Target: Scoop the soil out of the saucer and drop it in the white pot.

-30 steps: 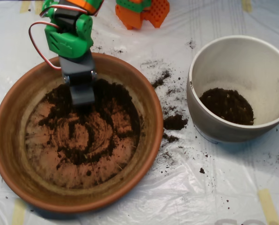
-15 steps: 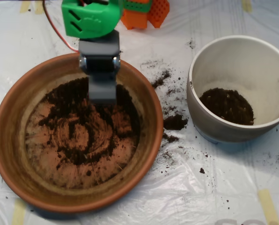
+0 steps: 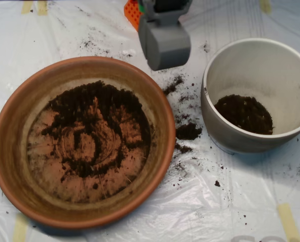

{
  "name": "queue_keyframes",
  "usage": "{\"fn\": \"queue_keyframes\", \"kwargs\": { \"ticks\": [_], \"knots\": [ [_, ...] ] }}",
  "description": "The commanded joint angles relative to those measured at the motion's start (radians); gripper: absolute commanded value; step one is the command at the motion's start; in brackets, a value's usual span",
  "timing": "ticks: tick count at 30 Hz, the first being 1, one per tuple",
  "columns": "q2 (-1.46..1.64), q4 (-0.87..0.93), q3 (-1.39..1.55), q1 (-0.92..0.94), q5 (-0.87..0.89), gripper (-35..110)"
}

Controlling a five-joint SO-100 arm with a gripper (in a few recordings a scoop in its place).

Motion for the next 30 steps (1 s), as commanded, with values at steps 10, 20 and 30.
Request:
{"fn": "queue_keyframes", "kwargs": {
  "ticks": [10, 20, 30],
  "knots": [
    [-0.258, 0.137, -0.485, -0.295, 0.067, 0],
    [-0.393, 0.121, -0.492, -0.336, 0.054, 27],
    [-0.325, 0.051, -0.356, -0.325, 0.077, 29]
  ]
}}
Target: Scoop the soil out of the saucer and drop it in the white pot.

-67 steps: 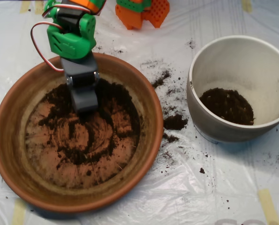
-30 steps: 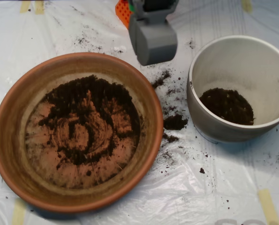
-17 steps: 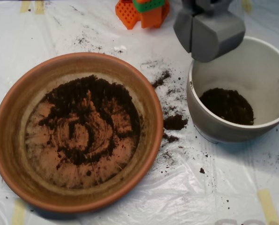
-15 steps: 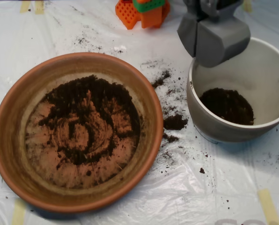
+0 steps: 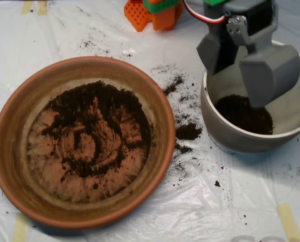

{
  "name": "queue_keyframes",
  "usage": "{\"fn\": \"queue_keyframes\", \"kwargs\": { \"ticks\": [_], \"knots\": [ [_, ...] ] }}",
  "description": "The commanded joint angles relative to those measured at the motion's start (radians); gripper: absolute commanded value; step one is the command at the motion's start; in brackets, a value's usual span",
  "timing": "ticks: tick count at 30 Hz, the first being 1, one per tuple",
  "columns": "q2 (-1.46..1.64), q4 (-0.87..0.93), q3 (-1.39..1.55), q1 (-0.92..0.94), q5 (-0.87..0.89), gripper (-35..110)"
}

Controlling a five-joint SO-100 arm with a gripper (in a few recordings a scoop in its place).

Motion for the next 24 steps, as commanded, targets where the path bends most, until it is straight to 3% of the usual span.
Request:
{"fn": "queue_keyframes", "kwargs": {
  "ticks": [1, 8, 15, 24],
  "knots": [
    [0.106, -0.020, 0.006, -0.002, 0.012, 29],
    [0.133, 0.025, -0.112, 0.087, 0.083, 25],
    [0.160, 0.041, -0.150, 0.350, 0.060, 29],
    [0.250, -0.166, 0.230, 0.634, 0.043, 36]
  ]
}}
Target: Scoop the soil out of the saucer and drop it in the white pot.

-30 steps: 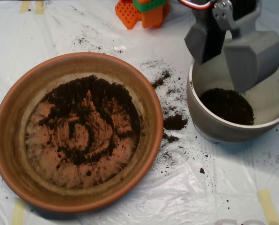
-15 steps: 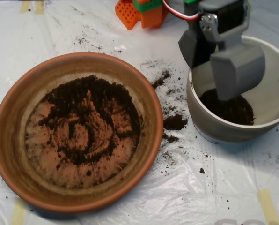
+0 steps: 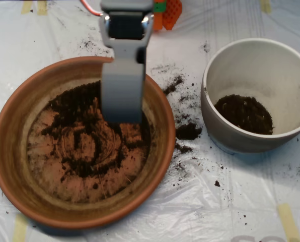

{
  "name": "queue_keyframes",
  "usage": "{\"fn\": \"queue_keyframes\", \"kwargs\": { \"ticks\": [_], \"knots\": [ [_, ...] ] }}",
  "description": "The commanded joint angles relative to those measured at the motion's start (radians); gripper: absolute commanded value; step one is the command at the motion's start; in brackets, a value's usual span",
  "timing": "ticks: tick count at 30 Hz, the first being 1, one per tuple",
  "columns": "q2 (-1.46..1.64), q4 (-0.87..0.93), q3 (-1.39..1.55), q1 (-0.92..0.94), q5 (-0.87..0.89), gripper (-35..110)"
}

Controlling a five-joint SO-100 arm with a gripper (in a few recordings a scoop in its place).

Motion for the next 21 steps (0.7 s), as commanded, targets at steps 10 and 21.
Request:
{"fn": "queue_keyframes", "kwargs": {
  "ticks": [10, 21],
  "knots": [
    [0.173, -0.291, 0.497, 0.222, -0.061, 43],
    [0.103, -0.405, 0.707, 0.245, -0.071, 55]
  ]
}}
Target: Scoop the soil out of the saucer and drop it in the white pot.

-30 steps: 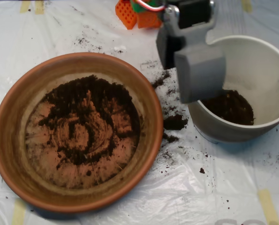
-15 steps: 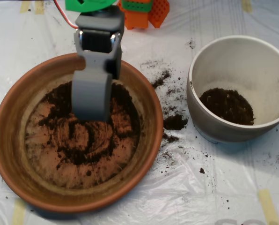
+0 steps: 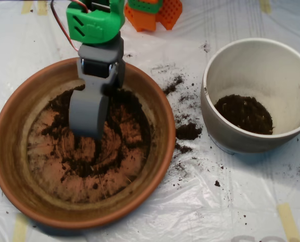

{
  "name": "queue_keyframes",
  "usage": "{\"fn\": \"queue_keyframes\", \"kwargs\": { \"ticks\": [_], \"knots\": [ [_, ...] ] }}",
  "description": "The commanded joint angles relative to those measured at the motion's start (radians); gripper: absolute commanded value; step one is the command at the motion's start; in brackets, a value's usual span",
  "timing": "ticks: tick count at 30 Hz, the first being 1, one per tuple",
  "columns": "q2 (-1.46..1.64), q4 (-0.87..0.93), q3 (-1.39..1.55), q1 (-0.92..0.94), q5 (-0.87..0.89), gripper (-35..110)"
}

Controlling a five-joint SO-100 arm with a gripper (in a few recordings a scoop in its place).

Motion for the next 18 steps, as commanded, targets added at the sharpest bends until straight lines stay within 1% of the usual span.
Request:
{"fn": "queue_keyframes", "kwargs": {
  "ticks": [1, 6, 12, 15, 18],
  "knots": [
    [0.006, -0.017, -0.006, 0.028, -0.011, 56],
    [-0.097, -0.018, -0.061, 0.064, 0.000, 58],
    [-0.336, 0.028, -0.241, 0.178, 0.064, 56],
    [-0.407, 0.018, -0.305, 0.241, 0.091, 54],
    [-0.453, 0.003, -0.354, 0.299, 0.127, 48]
  ]
}}
